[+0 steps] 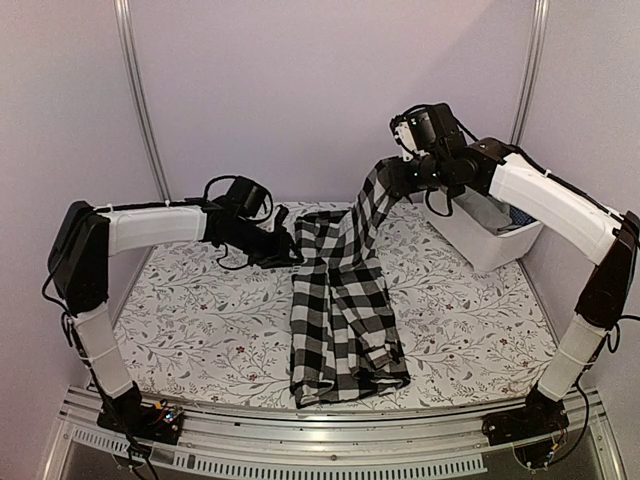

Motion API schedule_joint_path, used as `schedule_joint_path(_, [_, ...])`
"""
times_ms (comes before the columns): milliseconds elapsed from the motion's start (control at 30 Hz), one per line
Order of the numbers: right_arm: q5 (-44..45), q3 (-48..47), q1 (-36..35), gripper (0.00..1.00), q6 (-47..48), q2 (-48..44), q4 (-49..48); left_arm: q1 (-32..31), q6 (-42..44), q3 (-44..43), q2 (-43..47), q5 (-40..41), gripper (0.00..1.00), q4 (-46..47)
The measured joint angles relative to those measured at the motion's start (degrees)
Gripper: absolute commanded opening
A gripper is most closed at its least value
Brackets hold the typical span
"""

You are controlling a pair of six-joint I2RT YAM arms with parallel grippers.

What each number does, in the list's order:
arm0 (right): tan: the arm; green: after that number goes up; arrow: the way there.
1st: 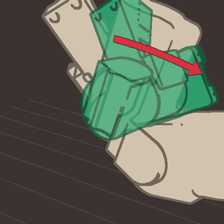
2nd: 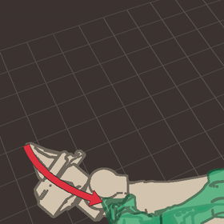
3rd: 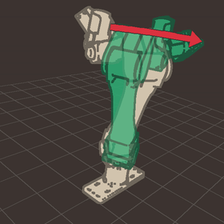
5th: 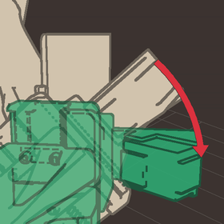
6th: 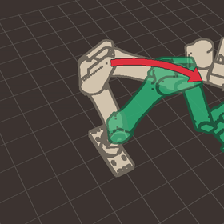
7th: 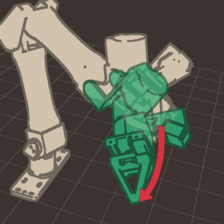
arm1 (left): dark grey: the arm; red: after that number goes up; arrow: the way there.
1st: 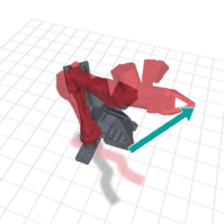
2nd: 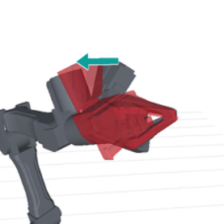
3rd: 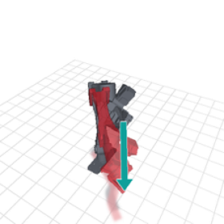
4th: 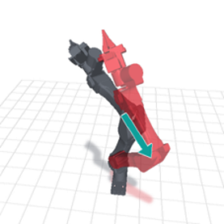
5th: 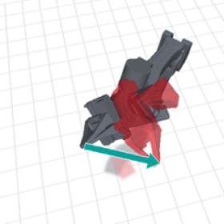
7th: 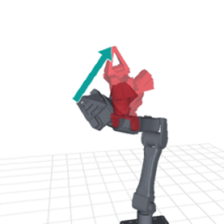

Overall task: Fold and stack the long sleeve shirts
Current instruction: Fold the 1/3-folded shirt at the center of the board, then move the rectangle-folded shirt to the center of the board.

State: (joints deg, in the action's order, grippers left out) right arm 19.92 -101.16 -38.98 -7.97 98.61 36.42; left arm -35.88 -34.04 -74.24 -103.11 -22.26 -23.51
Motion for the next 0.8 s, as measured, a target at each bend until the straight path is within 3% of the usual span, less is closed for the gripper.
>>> schedule_joint_path(233, [-1.3, -2.1, 0.0, 0.00, 0.0, 1.0, -0.3, 6.0, 0.4, -15.8, -15.4, 0.2, 0.26, 5.4])
schedule_joint_path(367, [-1.6, -3.2, 0.0, 0.00, 0.0, 2.4, -0.4, 7.2, 0.7, -22.8, -23.5, 1.2, 0.30, 6.3])
schedule_joint_path(600, [-2.5, -4.4, 0.0, 0.00, -0.2, 3.8, 0.0, 9.3, 2.6, -29.1, -30.8, 9.6, 0.30, 5.0])
schedule_joint_path(800, [-2.7, -5.6, 0.0, 0.00, -0.3, 3.8, 0.5, 10.2, 4.2, -38.8, -37.8, 12.7, 0.38, 3.8])
